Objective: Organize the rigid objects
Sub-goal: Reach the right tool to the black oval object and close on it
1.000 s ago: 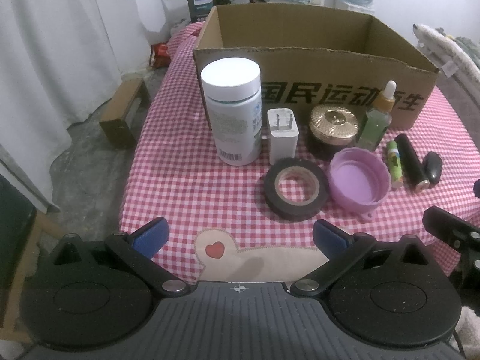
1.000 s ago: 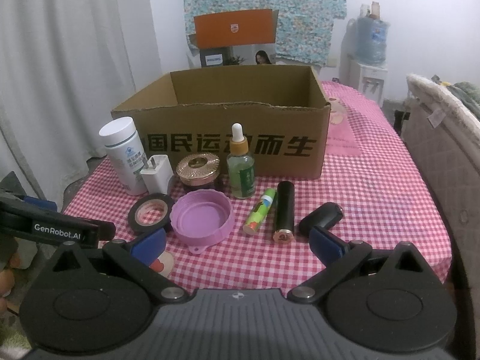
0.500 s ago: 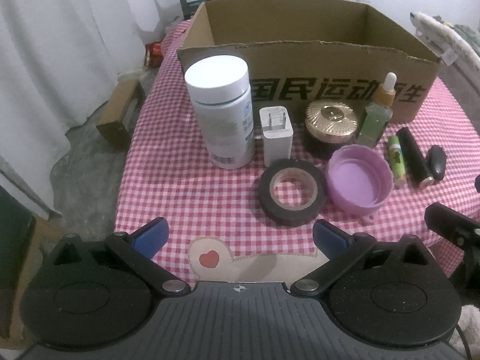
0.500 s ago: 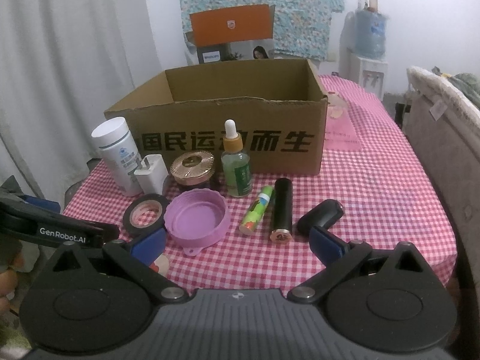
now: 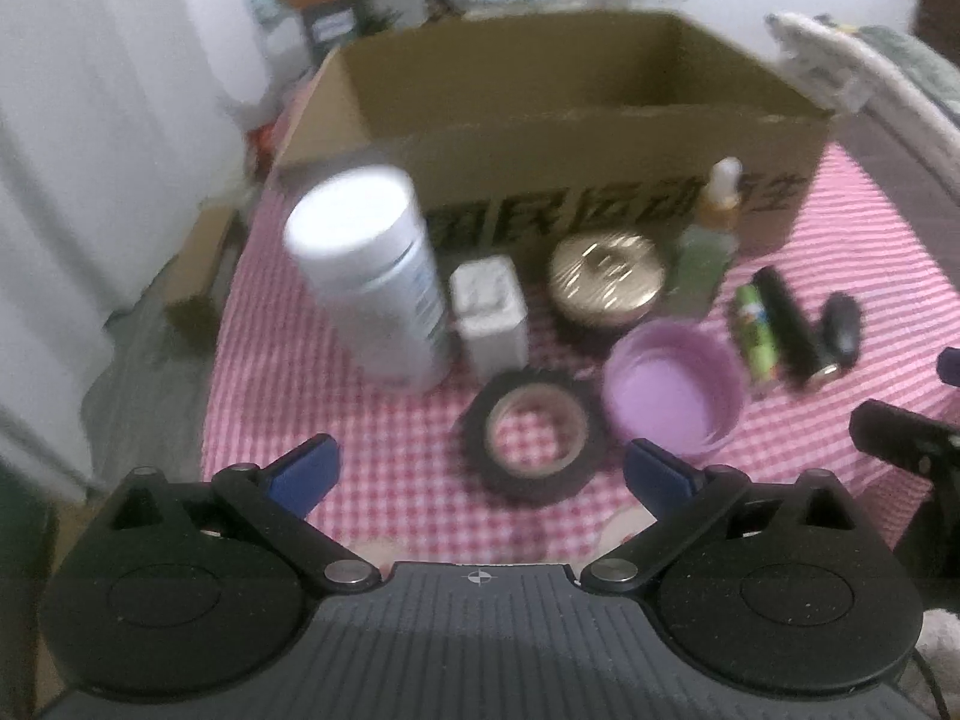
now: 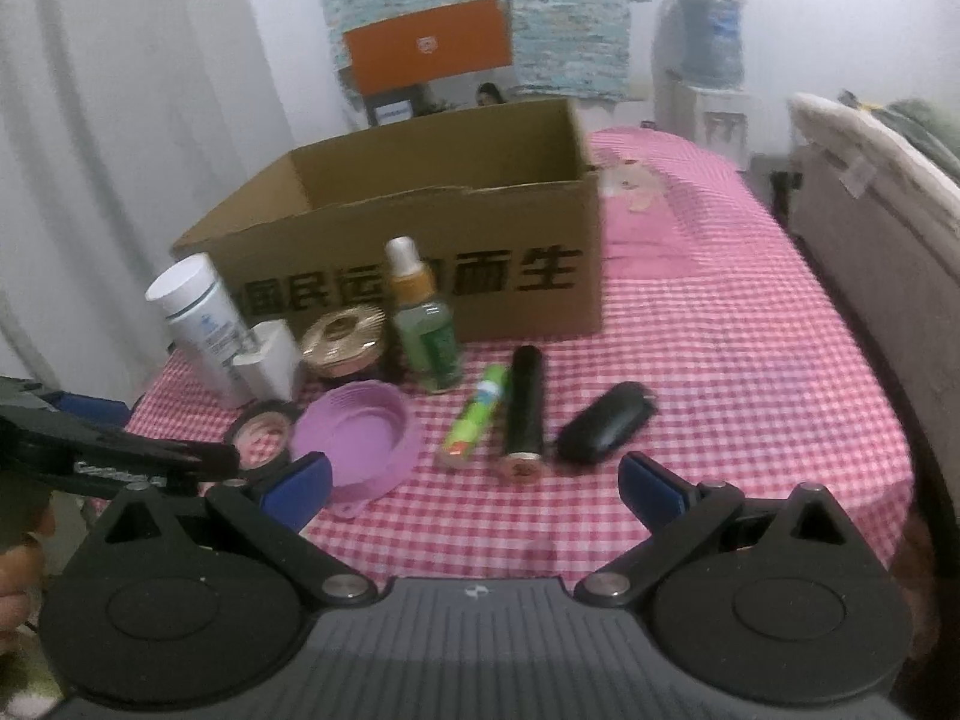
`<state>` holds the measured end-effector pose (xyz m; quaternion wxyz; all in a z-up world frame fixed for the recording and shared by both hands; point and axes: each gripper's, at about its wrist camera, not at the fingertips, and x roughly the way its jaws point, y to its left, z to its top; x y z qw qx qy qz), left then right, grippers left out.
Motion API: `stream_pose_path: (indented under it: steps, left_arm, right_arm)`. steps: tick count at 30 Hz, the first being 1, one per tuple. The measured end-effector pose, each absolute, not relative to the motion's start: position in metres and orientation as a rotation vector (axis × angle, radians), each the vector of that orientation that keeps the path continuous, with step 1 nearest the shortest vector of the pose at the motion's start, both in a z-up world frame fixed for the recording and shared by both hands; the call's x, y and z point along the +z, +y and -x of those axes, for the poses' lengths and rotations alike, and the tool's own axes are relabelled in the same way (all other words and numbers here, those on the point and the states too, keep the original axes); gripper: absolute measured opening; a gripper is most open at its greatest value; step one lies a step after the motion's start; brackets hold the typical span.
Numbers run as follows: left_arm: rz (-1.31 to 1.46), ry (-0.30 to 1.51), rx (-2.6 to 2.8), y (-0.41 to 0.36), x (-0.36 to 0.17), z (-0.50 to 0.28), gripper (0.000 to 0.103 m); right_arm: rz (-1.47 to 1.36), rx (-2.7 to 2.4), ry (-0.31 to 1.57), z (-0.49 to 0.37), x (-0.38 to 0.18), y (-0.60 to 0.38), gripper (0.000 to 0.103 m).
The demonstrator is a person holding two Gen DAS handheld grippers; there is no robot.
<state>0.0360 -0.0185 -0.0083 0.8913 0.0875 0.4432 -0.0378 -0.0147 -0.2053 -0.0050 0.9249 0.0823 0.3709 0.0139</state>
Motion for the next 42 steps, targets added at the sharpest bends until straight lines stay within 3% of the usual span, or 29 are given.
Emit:
stream_pose_path:
  steps: [7, 12, 14, 19, 24, 26, 29, 38, 40, 42]
  left_arm:
    - [-0.248, 0.805, -0.312, -0.046, 0.013, -0.04, 0.101]
    - [-0.374, 0.734, -0.485, -0.085, 0.011, -0.037, 0.09]
    - [-0.415, 0.733, -0.544, -0.101, 0.006, -0.036, 0.076]
    - [-0.496, 0.722, -0.656, -0.133, -0.007, -0.038, 0.064]
    - [-0.543, 0.752, -0.718, -0.152, -0.019, -0.047, 0.054]
    - [-0.552, 0.769, -0.732, -0.158, -0.025, -0.051, 0.043]
    - [-0.544, 0.804, -0.747, -0.166, -0.032, -0.056, 0.039]
    - [-0.541, 0.865, -0.782, -0.186, -0.044, -0.062, 0.04]
    - [-0.55, 0.875, -0.778, -0.192, -0.047, -0.064, 0.041]
    - [-0.568, 0.868, -0.768, -0.197, -0.05, -0.066, 0.043]
  right_arm:
    - [-0.245, -0.094, 0.755, 0.016, 0.001, -0.252, 0.103]
    - [-0.324, -0.1, 0.763, 0.008, -0.002, -0.278, 0.101]
    - [-0.349, -0.083, 0.785, -0.001, -0.006, -0.284, 0.096]
    - [-0.354, -0.056, 0.85, -0.027, -0.02, -0.29, 0.066]
    - [-0.338, 0.003, 0.9, -0.051, -0.028, -0.29, 0.053]
    - [-0.33, 0.026, 0.925, -0.06, -0.033, -0.289, 0.05]
    - [-0.316, 0.055, 0.962, -0.07, -0.04, -0.288, 0.044]
    - [-0.241, 0.111, 0.964, -0.061, -0.036, -0.297, 0.038]
    - [-0.221, 0.073, 0.965, -0.059, -0.034, -0.304, 0.02]
    - [-0.255, 0.053, 0.938, -0.056, -0.037, -0.313, 0.02]
